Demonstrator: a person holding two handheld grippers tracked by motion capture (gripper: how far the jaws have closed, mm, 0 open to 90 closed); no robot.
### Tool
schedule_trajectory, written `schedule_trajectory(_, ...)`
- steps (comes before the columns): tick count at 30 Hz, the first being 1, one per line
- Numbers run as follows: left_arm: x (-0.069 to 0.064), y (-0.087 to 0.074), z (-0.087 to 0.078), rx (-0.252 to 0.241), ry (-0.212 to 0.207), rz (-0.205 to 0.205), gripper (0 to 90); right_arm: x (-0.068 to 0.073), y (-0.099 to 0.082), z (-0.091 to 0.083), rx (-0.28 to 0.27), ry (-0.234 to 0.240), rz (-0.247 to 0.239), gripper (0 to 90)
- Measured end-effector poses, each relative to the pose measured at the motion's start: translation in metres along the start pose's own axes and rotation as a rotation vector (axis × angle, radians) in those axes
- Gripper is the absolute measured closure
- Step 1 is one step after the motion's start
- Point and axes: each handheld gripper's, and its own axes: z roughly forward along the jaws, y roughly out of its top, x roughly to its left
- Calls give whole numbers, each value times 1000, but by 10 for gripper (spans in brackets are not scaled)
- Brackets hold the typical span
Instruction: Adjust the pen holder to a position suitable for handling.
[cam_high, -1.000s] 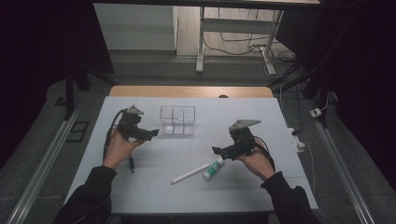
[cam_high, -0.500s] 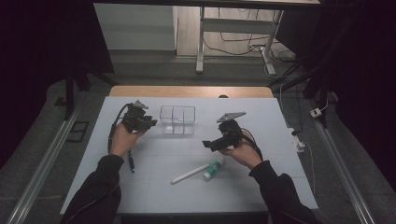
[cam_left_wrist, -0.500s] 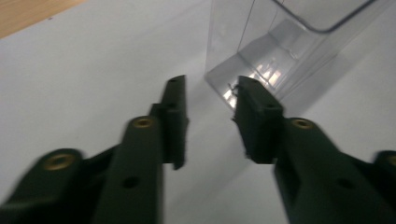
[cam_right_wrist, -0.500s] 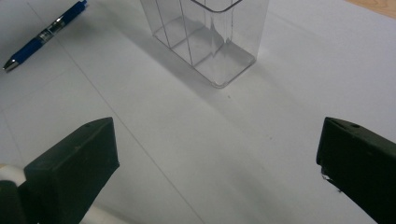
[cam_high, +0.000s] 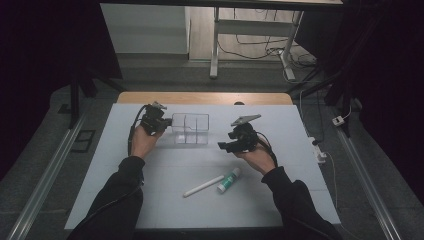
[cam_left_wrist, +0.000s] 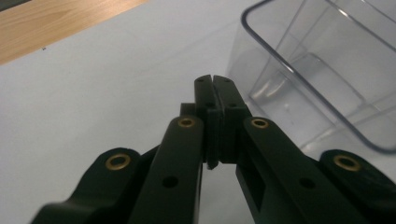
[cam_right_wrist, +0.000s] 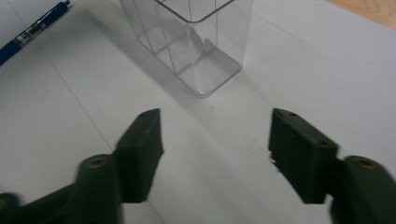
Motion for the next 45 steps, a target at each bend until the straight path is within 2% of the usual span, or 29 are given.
schedule_trajectory(6,1,0,6,-5,-20,-25,885,-6,5,7,15,5,-8,651)
schedule_trajectory(9,-2,0,7,-4,-33,-16,885,-10,7,11,27,1,-8,752)
schedule_trajectory(10,-2,0,7,-4,-33,-16,885,-10,7,11,27,1,-8,752)
schedule_trajectory(11,-4,1,8,-2,-39,-12,886,-13,7,14,31,-3,-3,820)
schedule_trajectory(13,-9,3,10,-1,-51,2,885,-16,8,17,35,5,-3,889)
schedule_trajectory(17,-17,5,14,-4,-73,12,885,-23,10,24,45,9,10,897)
schedule_trajectory(21,-24,7,17,-8,-89,24,885,-29,11,31,44,-29,-5,896)
schedule_trajectory(25,-31,8,21,-8,-102,31,885,-35,12,36,36,-35,3,896)
schedule_trajectory(28,-35,8,22,-8,-101,29,885,-38,13,39,43,-59,3,896)
schedule_trajectory(34,-37,8,24,-5,-103,31,885,-49,15,44,21,-63,13,896)
schedule_trajectory(38,-39,6,27,10,-104,39,885,-54,17,48,-4,-43,42,897)
schedule_trajectory(41,-40,5,30,13,-101,32,885,-55,18,50,5,-40,36,897)
schedule_trajectory(45,-41,4,28,27,-101,47,885,-53,17,49,15,-34,27,897)
